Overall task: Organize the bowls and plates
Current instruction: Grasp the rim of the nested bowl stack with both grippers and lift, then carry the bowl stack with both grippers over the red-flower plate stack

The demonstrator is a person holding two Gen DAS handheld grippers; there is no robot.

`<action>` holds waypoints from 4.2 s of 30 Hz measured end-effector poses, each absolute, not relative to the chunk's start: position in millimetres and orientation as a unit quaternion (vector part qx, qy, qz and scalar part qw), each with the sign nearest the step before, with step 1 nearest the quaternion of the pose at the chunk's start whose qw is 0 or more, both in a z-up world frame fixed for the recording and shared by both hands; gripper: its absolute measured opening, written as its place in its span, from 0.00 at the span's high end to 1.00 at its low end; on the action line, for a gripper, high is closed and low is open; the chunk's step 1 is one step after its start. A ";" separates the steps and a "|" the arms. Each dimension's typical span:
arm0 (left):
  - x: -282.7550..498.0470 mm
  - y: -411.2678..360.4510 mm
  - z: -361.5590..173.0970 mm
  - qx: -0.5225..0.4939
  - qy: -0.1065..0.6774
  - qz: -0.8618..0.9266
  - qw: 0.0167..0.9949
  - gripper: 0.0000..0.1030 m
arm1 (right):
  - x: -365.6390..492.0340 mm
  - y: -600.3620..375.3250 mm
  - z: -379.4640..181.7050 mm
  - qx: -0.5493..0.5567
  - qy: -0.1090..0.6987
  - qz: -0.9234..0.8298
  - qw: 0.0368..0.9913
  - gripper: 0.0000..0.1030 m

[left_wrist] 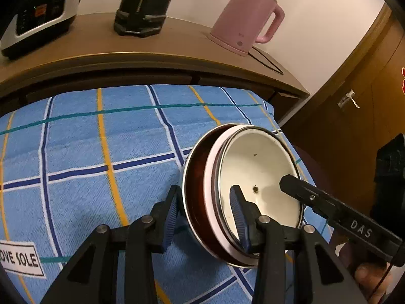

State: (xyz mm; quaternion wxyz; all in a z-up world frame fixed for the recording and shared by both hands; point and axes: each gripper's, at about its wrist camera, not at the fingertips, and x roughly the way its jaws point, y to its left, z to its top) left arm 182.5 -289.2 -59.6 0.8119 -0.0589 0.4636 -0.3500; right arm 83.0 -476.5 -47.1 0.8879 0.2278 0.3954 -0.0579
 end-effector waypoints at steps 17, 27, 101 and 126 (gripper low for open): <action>174.3 -227.9 -49.3 -0.098 0.470 -0.294 0.827 0.58 | 105.0 -424.1 -43.0 0.200 0.419 -0.003 0.886 0.80; 168.2 -185.8 -35.2 -0.107 0.452 -0.269 0.844 0.58 | 110.3 -383.8 -27.2 0.183 0.404 0.030 0.896 0.80; 154.6 4.0 5.5 -0.135 0.396 -0.128 0.899 0.58 | 167.2 -172.5 13.3 0.049 0.409 0.163 0.897 0.80; 170.6 74.1 -12.8 -0.154 0.405 -0.070 0.899 0.58 | 204.7 -93.7 -10.5 0.010 0.437 0.201 0.877 0.80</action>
